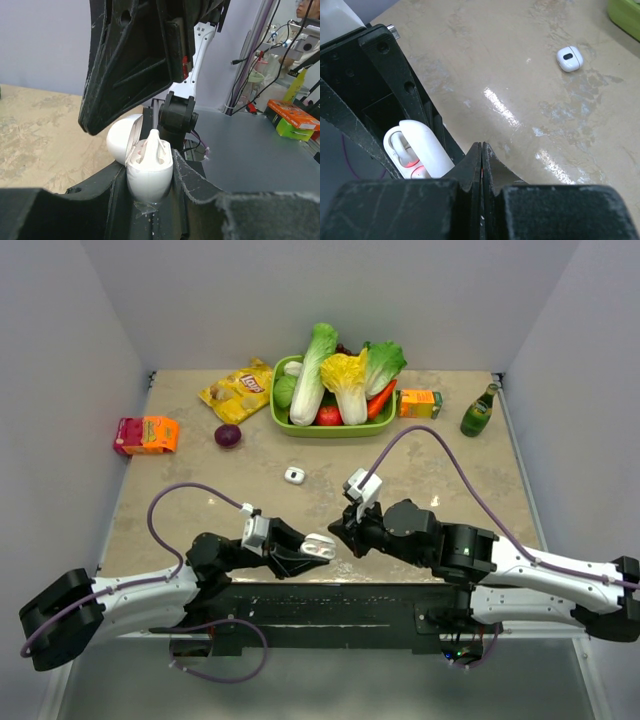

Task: Insert the wireless bluetooth earbuds into the charging case
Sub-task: Close the charging case, then place the charging case at the center of the board.

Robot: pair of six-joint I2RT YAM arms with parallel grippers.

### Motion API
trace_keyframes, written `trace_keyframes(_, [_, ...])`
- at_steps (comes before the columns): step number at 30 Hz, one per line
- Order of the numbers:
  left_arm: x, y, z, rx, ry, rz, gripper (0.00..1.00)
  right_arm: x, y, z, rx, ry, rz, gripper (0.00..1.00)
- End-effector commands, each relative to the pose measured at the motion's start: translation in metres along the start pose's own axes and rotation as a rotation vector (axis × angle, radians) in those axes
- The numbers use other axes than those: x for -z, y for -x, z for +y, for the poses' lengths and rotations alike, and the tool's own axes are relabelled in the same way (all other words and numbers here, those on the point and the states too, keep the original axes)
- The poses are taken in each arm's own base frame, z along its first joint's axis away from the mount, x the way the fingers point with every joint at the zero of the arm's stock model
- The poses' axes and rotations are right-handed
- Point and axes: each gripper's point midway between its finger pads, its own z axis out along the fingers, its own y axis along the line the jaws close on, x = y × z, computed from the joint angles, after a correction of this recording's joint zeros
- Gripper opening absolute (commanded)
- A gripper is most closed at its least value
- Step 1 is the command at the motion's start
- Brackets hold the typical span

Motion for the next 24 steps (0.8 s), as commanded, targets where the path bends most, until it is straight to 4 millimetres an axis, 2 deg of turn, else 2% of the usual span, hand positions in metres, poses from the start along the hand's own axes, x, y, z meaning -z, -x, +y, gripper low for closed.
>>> trace_keyframes(1, [-0.009, 0.023, -0.007, -0.066, -0.043, -0.069, 0.00, -0.006, 0.009, 0.014, 0.011, 0.057, -0.009, 0.00])
trace_keyframes(14, [-0.009, 0.021, -0.004, -0.064, -0.027, -0.069, 0.00, -0.004, 0.002, 0.030, 0.032, 0.160, 0.010, 0.00])
trace_keyframes(17, [-0.009, 0.020, -0.001, -0.058, -0.011, -0.065, 0.00, -0.004, 0.002, 0.025, 0.022, 0.130, 0.004, 0.00])
trace_keyframes(19, [-0.009, 0.018, 0.003, -0.049, 0.013, -0.062, 0.00, -0.003, 0.005, 0.004, -0.015, 0.016, -0.024, 0.00])
trace_keyframes(20, [-0.008, 0.017, 0.008, -0.042, 0.040, -0.060, 0.00, 0.000, 0.006, -0.007, -0.054, -0.046, -0.041, 0.03])
trace_keyframes(21, [-0.008, 0.019, 0.025, -0.028, 0.135, -0.077, 0.00, 0.008, 0.009, -0.041, -0.132, -0.226, -0.113, 0.07])
trace_keyframes(22, [-0.005, 0.008, 0.041, 0.004, 0.221, -0.040, 0.00, 0.014, 0.008, -0.054, -0.166, -0.290, -0.147, 0.13])
trace_keyframes(23, [-0.003, 0.001, 0.056, 0.048, 0.303, -0.026, 0.00, 0.020, 0.008, -0.066, -0.193, -0.343, -0.183, 0.23])
trace_keyframes(24, [0.005, -0.003, 0.084, 0.089, 0.469, -0.041, 0.00, 0.031, 0.015, -0.073, -0.249, -0.358, -0.250, 0.27])
